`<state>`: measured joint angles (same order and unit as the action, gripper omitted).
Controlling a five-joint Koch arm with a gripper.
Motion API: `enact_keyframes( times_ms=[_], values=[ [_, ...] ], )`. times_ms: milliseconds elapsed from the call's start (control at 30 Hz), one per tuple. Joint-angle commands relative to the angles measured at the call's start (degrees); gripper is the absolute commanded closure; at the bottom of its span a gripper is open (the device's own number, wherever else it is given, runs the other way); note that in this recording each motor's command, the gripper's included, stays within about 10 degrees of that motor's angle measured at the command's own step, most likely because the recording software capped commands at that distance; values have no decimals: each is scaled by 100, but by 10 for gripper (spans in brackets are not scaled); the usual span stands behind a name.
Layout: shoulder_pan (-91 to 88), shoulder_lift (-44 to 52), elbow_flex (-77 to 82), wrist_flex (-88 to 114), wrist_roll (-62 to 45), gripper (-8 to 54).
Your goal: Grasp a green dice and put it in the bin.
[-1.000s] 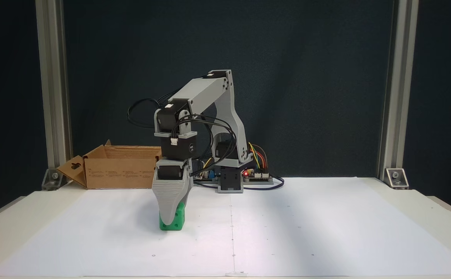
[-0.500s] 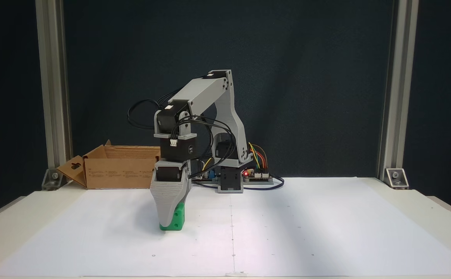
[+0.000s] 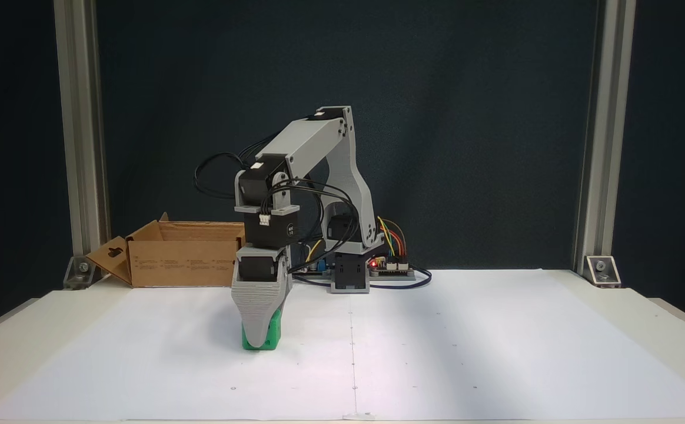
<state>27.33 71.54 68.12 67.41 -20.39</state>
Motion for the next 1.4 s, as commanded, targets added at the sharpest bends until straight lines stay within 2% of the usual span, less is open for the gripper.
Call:
enact_keyframes(
  times_ms=[0,133,200,500,800,1033,1367],
  values=[
    [-9,26,-88,18,-53,173],
    [9,26,-88,-9,-35,264],
    [26,26,-88,-9,-35,335],
    [185,360,-97,35,141,336],
    [299,1890,-185,299,360,336],
    [650,2716,-369,545,352,336],
    [1178,2936,-1591,1107,308,336]
  ],
)
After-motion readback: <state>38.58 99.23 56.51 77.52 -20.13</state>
